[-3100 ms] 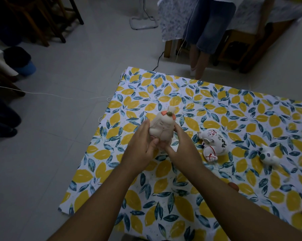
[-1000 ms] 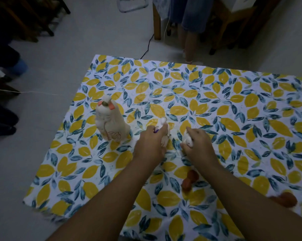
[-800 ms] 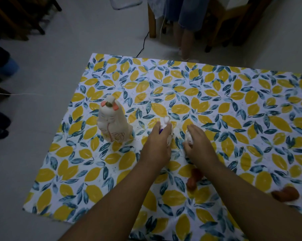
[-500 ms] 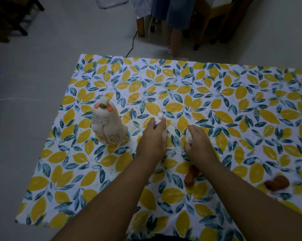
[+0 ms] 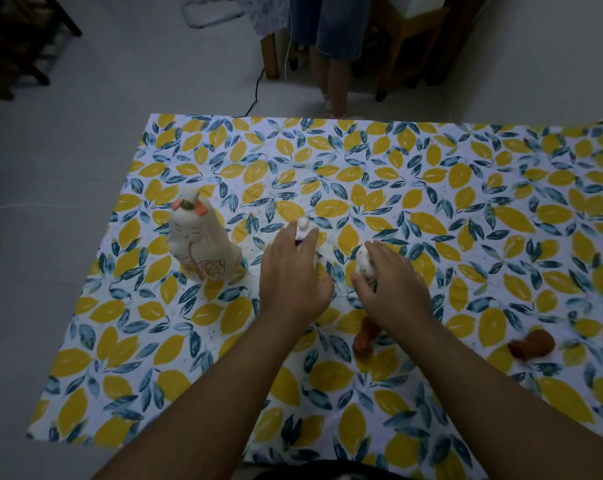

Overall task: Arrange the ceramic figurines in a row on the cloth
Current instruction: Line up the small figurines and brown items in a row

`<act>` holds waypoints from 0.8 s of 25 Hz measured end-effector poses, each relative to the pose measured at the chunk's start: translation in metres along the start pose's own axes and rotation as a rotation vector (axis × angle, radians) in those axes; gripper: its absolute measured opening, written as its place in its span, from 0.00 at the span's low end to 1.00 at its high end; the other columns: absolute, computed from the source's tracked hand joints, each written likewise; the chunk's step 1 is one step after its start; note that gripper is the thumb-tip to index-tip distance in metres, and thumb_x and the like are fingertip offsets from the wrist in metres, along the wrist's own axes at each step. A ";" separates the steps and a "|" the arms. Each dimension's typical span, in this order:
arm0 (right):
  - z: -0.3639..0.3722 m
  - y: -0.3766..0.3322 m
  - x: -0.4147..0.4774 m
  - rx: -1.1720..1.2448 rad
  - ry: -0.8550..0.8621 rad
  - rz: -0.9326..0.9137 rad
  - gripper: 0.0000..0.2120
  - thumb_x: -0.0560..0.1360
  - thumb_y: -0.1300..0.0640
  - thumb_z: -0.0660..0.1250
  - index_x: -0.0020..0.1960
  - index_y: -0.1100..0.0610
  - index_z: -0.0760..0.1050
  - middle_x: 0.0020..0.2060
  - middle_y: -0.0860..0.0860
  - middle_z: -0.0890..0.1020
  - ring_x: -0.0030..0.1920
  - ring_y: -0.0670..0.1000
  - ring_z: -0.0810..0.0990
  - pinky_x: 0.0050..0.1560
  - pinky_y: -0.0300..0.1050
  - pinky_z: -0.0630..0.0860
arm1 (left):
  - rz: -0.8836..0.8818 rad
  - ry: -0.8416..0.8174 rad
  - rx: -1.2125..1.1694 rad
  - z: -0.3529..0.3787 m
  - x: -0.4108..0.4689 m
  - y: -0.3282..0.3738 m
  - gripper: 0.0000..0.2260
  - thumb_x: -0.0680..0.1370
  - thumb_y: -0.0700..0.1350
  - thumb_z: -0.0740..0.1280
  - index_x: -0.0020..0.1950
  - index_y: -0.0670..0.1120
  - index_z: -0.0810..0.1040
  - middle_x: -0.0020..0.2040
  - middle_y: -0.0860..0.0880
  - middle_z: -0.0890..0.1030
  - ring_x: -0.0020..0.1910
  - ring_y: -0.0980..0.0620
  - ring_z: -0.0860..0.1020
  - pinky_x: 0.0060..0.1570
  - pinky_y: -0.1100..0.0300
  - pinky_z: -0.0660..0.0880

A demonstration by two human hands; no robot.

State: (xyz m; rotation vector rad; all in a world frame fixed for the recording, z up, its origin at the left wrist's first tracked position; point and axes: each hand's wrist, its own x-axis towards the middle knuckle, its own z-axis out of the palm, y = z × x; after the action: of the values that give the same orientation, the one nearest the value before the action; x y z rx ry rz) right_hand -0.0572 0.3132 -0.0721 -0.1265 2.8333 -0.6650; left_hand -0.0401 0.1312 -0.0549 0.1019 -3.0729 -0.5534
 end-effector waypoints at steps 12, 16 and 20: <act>-0.036 0.133 -0.077 -0.149 0.048 0.116 0.22 0.80 0.43 0.61 0.69 0.52 0.76 0.67 0.52 0.79 0.68 0.56 0.75 0.67 0.59 0.72 | 0.001 -0.265 -0.074 0.066 -0.073 0.086 0.25 0.78 0.52 0.68 0.73 0.46 0.69 0.66 0.43 0.74 0.65 0.40 0.70 0.60 0.46 0.74; -0.052 0.179 -0.094 -0.155 0.131 0.193 0.19 0.80 0.46 0.64 0.65 0.55 0.80 0.64 0.55 0.81 0.66 0.60 0.77 0.65 0.62 0.72 | -0.023 -0.322 -0.089 0.092 -0.070 0.110 0.11 0.78 0.41 0.69 0.60 0.45 0.76 0.53 0.43 0.73 0.50 0.40 0.73 0.44 0.50 0.74; -0.061 0.215 -0.106 -0.032 0.179 0.434 0.26 0.78 0.40 0.66 0.70 0.53 0.73 0.70 0.58 0.72 0.67 0.64 0.70 0.62 0.63 0.73 | 0.000 -0.364 -0.236 0.108 -0.059 0.160 0.17 0.79 0.45 0.71 0.66 0.44 0.75 0.62 0.42 0.73 0.57 0.41 0.74 0.54 0.47 0.74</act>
State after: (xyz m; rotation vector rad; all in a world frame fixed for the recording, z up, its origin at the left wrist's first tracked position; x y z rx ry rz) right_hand 0.0240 0.5457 -0.0937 0.5522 2.8905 -0.5549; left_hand 0.0057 0.3227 -0.1009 -0.0046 -3.3160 -1.0353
